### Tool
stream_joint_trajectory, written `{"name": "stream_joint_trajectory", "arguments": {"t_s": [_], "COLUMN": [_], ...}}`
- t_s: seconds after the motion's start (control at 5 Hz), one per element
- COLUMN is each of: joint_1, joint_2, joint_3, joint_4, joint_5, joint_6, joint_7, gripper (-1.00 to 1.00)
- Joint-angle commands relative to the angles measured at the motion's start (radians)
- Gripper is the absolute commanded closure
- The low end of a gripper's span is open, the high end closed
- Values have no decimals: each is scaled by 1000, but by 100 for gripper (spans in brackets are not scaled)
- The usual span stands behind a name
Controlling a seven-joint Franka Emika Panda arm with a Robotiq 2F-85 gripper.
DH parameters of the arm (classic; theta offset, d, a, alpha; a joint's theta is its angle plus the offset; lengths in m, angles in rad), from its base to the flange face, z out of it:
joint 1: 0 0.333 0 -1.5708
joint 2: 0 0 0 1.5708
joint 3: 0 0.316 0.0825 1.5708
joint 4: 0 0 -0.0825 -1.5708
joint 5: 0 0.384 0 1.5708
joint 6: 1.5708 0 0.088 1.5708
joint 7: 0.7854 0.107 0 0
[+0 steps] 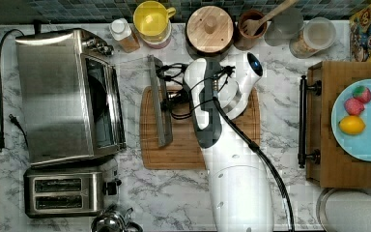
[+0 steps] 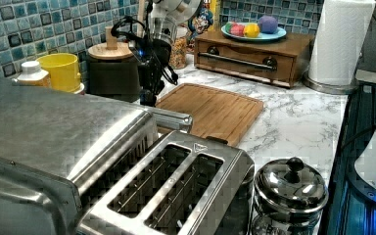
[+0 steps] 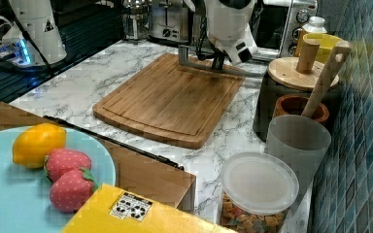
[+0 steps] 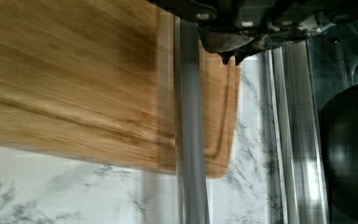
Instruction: Close the oven.
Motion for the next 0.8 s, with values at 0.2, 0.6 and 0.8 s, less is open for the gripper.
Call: {"name": "stream_joint_trajectory", "arguments": {"t_s": [0.2,0.6,0.8], "joint_1": [190,295,326], "joint_2": [-247,-232,-246], "joint_3": [144,146,144], "joint_4": [116,147,143], "joint_5": [-78,-325,-393], "joint_6": [-5,43,79], "joint_7": [118,350,440], "gripper": [100,100,100]}}
